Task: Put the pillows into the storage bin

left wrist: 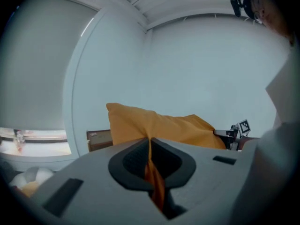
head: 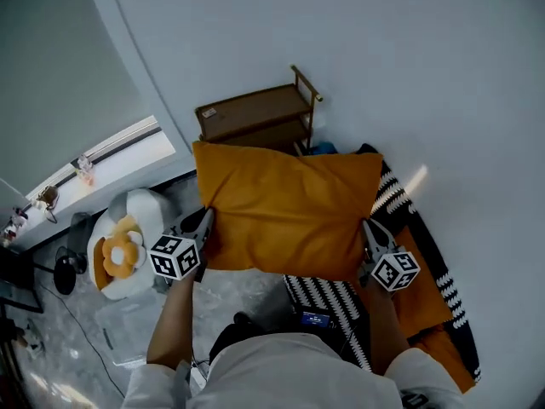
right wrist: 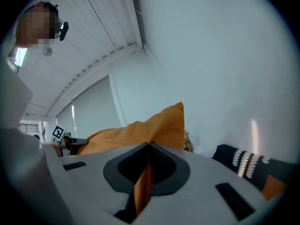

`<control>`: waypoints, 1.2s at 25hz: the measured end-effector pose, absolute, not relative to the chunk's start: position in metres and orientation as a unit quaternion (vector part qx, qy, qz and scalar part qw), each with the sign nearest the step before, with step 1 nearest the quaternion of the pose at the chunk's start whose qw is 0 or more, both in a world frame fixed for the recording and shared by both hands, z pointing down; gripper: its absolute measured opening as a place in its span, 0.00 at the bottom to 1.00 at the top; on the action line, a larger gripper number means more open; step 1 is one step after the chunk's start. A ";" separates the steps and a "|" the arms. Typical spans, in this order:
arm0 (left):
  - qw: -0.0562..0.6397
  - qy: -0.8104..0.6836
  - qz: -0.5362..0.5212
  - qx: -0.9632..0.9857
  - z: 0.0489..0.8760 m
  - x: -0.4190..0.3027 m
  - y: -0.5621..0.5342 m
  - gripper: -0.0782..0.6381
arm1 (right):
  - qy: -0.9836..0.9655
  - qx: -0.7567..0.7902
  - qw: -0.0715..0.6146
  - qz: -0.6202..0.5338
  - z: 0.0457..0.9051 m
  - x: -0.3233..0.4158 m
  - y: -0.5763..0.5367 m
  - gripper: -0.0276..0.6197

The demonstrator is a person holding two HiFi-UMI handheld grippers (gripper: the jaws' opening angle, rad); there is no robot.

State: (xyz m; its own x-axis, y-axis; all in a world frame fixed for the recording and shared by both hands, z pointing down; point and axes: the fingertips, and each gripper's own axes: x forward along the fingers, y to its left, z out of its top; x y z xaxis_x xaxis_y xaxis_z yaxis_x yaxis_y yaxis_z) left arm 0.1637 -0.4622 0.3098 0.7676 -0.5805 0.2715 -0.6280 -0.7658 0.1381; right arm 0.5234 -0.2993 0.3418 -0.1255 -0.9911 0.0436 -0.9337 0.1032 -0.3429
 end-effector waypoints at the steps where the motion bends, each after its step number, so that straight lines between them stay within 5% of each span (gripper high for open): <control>1: 0.113 -0.340 0.105 0.928 0.308 0.141 -0.461 0.13 | 0.749 -0.639 0.097 -0.146 0.340 0.507 -0.312 0.09; 15: 0.129 -0.524 0.065 0.839 0.298 -0.178 -0.363 0.13 | 0.867 -0.467 0.071 -0.158 0.328 0.219 -0.379 0.09; 30: 0.134 -0.625 0.048 0.767 0.315 -0.447 -0.157 0.13 | 0.923 -0.346 0.037 -0.166 0.345 -0.068 -0.276 0.09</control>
